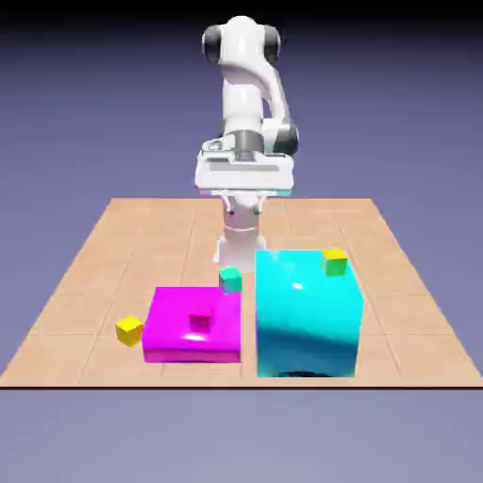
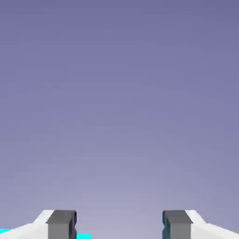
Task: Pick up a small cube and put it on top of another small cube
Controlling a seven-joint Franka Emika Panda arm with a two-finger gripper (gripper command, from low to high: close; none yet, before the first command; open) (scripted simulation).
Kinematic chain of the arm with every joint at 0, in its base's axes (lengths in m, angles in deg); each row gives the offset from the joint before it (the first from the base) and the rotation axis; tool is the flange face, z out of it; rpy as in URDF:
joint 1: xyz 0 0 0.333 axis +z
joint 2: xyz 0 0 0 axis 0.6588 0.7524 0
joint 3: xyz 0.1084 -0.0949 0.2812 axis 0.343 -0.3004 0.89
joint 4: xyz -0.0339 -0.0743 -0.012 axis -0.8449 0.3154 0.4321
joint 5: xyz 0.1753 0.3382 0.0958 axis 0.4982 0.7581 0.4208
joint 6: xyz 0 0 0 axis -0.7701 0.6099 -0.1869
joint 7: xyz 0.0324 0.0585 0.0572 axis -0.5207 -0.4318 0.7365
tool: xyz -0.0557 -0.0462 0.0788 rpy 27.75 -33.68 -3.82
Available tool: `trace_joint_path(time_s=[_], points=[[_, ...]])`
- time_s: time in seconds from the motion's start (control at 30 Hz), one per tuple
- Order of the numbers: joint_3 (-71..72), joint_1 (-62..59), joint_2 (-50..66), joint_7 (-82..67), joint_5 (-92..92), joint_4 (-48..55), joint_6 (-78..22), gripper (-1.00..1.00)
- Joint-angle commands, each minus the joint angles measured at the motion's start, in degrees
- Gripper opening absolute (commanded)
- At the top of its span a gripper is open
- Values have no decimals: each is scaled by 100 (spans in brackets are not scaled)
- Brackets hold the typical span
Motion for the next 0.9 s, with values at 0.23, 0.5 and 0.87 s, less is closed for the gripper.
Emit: trace_joint_path(time_s=[0.23, 0.5, 0.87], points=[[-211, -1337, 1661, 618, 1651, 933, -1757, 0], [-423, -2674, 3323, 1235, 3302, 1865, -3514, 0], [-713, -4513, 5607, 2084, 5572, 3147, -5930, 0]])
